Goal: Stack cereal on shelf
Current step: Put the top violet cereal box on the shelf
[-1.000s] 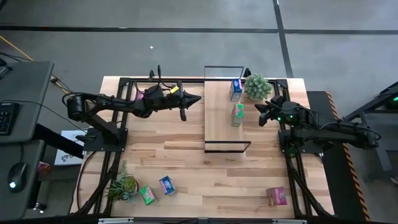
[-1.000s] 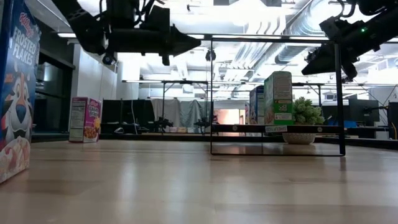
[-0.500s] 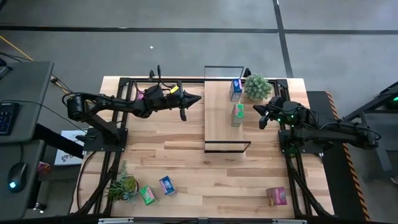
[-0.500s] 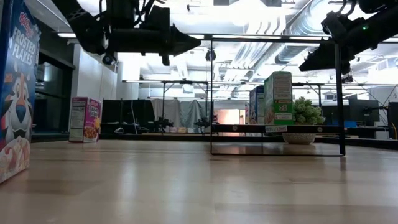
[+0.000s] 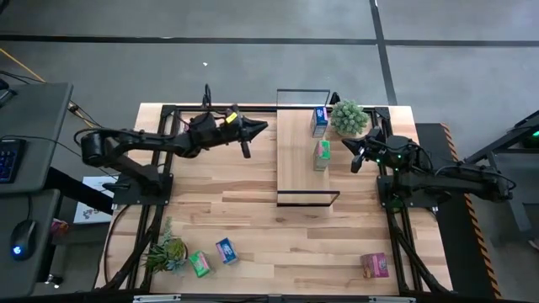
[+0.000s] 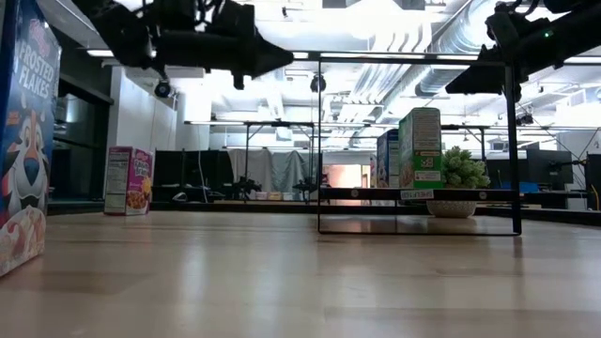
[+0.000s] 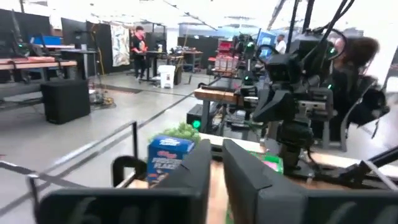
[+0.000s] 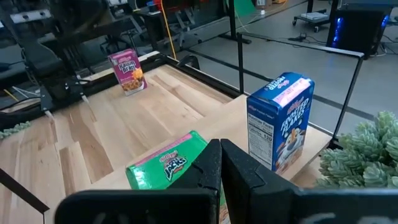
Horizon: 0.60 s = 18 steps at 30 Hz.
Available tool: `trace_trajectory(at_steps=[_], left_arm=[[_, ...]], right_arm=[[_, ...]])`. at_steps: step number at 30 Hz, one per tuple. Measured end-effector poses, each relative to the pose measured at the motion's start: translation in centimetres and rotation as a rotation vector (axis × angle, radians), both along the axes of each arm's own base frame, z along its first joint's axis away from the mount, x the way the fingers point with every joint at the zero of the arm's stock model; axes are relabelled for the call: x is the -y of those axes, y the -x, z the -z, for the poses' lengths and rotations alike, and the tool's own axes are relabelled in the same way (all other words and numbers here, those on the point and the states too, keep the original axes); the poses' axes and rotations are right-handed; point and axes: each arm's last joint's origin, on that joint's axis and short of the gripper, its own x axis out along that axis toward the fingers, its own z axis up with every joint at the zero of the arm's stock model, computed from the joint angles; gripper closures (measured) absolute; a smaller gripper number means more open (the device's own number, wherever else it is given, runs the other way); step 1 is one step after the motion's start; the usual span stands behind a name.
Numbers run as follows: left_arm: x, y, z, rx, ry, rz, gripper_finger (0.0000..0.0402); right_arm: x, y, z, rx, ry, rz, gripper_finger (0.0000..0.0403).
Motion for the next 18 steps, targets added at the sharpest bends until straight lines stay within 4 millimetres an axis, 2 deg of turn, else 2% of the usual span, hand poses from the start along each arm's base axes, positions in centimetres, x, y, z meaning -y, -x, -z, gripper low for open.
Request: trace_trajectory(at_steps=[4, 9, 12, 15, 18], left_arm=[[0.3, 1.9, -1.9, -0.1, 0.0, -0.053, 0.0289], [0.7, 4.4, -5.5, -0.287, 0.023, -0.229, 0.0176], [1.0, 5.7, -6.9, -0.419, 0.061, -0.291, 0.0118], [0.9, 7.0, -7.7, -0.54, 0.122, -0.477, 0.0084], [1.0, 8.4, -7.1, -0.66, 0.239, -0.653, 0.0074]], right_arm=[[0.0, 0.0, 0.0, 0.003, -0.006, 0.002, 0.0402], [0.0, 0.0, 0.0, 0.004, -0.013, 0.007, 0.0402], [0.0, 0.0, 0.0, 0.005, -0.012, 0.01, 0.0402], [0.0, 0.0, 0.0, 0.009, -0.021, 0.013, 0.0402], [0.0, 0.0, 0.0, 0.018, -0.034, 0.017, 0.0402]])
